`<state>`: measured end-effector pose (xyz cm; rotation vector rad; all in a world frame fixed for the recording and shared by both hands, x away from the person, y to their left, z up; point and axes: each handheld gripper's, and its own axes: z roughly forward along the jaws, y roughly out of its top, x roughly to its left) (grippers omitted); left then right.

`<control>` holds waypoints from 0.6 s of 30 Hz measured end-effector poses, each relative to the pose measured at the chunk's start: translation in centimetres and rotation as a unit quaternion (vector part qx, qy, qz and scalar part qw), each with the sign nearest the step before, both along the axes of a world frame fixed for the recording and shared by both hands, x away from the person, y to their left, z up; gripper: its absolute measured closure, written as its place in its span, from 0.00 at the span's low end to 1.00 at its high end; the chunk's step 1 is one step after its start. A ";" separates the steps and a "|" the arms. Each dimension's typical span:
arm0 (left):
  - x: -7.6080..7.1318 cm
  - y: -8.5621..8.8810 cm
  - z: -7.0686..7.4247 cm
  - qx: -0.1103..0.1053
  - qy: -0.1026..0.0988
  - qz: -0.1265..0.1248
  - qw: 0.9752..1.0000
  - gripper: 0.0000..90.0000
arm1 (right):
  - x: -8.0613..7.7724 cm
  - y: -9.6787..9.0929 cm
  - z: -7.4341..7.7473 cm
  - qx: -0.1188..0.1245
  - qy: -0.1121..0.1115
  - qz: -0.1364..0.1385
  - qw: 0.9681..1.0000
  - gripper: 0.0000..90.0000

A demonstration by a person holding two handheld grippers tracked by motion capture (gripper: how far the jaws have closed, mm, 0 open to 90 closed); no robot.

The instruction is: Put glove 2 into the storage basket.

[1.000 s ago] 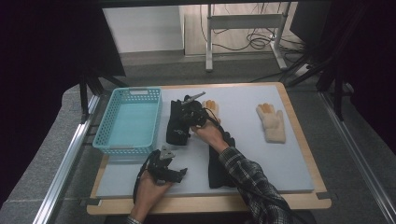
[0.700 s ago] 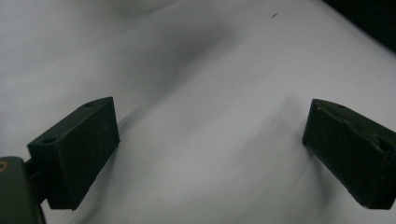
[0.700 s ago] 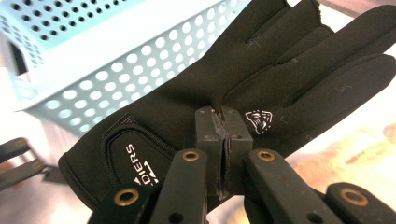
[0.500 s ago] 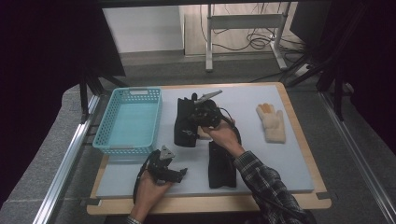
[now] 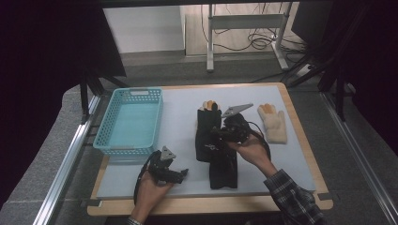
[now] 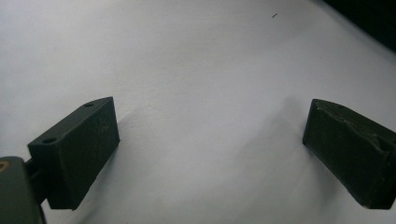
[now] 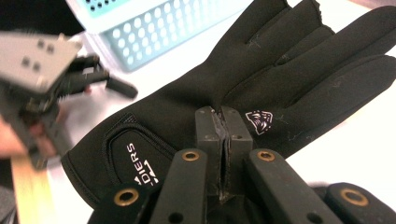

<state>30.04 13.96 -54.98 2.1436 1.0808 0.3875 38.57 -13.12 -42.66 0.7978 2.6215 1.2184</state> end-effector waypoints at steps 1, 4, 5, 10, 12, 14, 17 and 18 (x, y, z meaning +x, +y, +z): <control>0.0 0.0 0.0 0.000 0.000 0.000 1.000 0.04 | -0.3 -0.4 0.0 -0.001 0.002 -0.001 1.000 0.96; 0.0 0.0 0.0 0.001 0.001 -0.001 1.000 0.04 | -1.4 -2.1 -0.1 -0.005 0.005 -0.004 1.000 0.96; 0.0 0.0 0.0 0.001 0.001 -0.001 1.000 0.04 | -1.8 -2.5 -0.1 -0.006 0.008 -0.006 1.000 0.96; 0.0 0.0 0.0 -0.003 -0.001 0.003 1.000 0.05 | -3.6 -4.2 -0.4 -0.017 0.011 -0.010 1.000 0.96; 0.0 0.0 0.0 -0.004 0.000 0.003 1.000 0.05 | -4.4 -4.8 -0.9 -0.023 0.016 -0.010 1.000 0.96; 0.0 0.0 0.0 -0.003 -0.001 0.003 1.000 0.05 | -4.8 -5.1 -1.5 -0.029 0.024 -0.010 0.999 0.96; 0.0 0.0 0.0 -0.004 0.000 0.004 1.000 0.05 | -5.1 -5.2 -3.0 -0.037 0.035 -0.019 0.999 0.96; 0.0 0.0 0.0 -0.004 0.000 0.004 1.000 0.05 | -5.0 -5.1 -3.5 -0.036 0.038 -0.020 0.998 0.96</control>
